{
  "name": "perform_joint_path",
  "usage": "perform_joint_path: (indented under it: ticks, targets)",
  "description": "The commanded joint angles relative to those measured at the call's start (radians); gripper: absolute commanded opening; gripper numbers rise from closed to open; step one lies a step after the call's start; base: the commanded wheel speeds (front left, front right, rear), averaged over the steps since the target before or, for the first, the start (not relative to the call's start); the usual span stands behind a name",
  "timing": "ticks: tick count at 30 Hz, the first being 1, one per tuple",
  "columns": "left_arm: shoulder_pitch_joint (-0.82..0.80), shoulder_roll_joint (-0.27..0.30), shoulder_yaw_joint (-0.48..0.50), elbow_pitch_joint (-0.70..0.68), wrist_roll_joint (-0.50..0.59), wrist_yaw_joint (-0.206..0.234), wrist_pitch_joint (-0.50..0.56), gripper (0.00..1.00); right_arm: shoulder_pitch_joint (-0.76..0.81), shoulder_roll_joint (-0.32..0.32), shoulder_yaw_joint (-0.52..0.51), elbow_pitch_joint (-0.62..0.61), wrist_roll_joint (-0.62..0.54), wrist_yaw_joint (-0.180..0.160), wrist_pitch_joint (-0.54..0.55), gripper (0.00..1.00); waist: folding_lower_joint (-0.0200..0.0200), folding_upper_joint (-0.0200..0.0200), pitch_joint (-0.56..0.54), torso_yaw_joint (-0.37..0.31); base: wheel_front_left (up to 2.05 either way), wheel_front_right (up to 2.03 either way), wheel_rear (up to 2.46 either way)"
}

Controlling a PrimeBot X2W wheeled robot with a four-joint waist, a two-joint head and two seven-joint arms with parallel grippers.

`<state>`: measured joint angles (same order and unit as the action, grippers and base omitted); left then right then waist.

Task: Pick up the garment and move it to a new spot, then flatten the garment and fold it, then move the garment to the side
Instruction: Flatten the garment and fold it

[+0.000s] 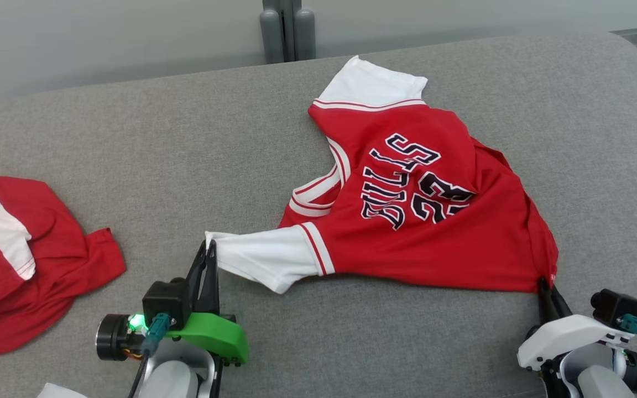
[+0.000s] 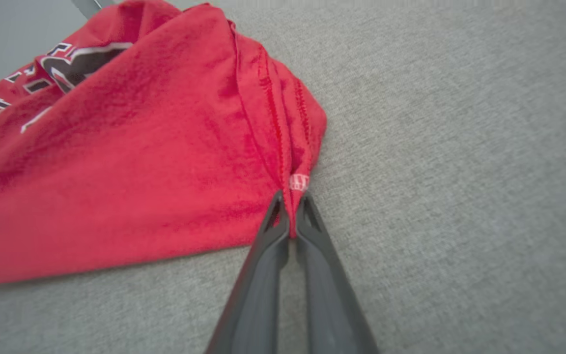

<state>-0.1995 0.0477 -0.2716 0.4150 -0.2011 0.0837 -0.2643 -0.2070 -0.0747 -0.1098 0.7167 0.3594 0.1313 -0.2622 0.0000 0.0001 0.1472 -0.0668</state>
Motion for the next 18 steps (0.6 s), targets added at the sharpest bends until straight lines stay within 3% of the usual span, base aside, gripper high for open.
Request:
perform_joint_path:
  ticks: [1, 6, 11, 18]
  targets:
    - [0.006, 0.005, 0.006, -0.012, -0.019, -0.001, 0.0, 0.0, 0.003, -0.012, 0.018, -0.019, 0.019, -0.001, -0.001, 0.0, 0.0, -0.0001, -0.011, -0.001, 0.0, 0.0, 0.0]
    - [-0.011, 0.005, 0.025, -0.07, -0.079, -0.007, 0.0, 0.0, 0.007, -0.051, 0.119, -0.126, 0.131, -0.001, 0.013, 0.0, 0.0, -0.0001, -0.035, -0.009, 0.0, 0.0, 0.0]
    - [-0.065, 0.007, 0.023, -0.13, -0.17, -0.071, 0.0, 0.0, -0.021, -0.118, 0.197, -0.318, 0.278, 0.0, 0.073, 0.0, 0.0, -0.0001, -0.063, -0.013, 0.0, 0.0, 0.0]
    - [-0.215, 0.005, 0.064, -0.226, -0.304, -0.083, 0.009, 0.0, -0.125, -0.198, 0.238, -0.574, 0.395, 0.0, 0.176, 0.0, 0.0, -0.0001, -0.108, -0.024, 0.0, 0.0, 0.0]
